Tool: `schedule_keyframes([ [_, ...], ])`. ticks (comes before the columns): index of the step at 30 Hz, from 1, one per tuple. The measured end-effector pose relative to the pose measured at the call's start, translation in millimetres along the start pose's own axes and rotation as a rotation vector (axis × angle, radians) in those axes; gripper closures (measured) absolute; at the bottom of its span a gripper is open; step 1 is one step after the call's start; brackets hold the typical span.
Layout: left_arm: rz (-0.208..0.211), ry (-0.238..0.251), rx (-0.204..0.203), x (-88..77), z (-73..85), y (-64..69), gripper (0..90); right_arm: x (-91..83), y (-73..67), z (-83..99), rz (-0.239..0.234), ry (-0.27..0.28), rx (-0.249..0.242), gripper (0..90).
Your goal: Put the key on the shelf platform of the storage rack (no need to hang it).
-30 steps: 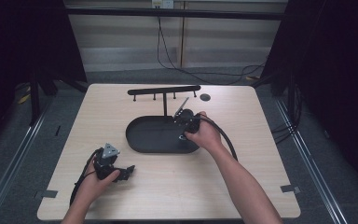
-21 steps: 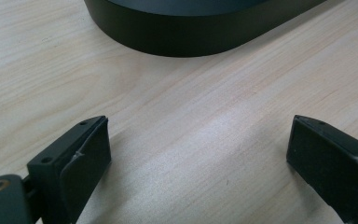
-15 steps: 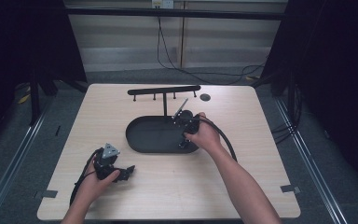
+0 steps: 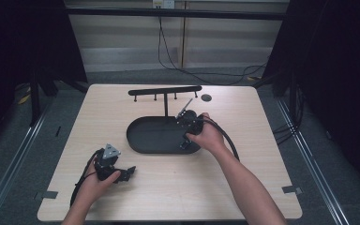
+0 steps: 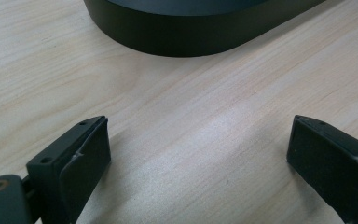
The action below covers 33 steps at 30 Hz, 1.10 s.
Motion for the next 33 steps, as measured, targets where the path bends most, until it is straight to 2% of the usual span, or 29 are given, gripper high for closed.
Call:
schedule_keyframes([
  [7, 0.000, 0.000, 0.000, 0.0, 0.0, 0.0, 5.7, -3.5, 0.0, 3.1, -0.009, 0.014, 0.019, 62.4],
  [10, 0.000, 0.000, 0.000, 0.0, 0.0, 0.0, 5.7, -5.3, 0.3, 3.0, -0.010, 0.021, 0.029, 55.4],
  [23, 0.000, 0.000, 0.000, 0.0, 0.0, 0.0, 5.7, -8.5, -5.2, 2.9, -0.037, 0.034, 0.054, 34.9],
  [33, 0.000, 0.000, 0.000, 0.0, 0.0, 0.0, 5.7, -20.8, -7.2, 7.9, -0.051, 0.063, 0.061, 31.5],
])
Point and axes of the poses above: each handheld gripper's, and its own axes: x roughly forward along the jaws, z roughly out of its underside, y roughly to its right, the point moved 3 cm from there along x, roughly forward along the jaws, and after that the axes turned 3 degrees about y, right-handed, at the moved point
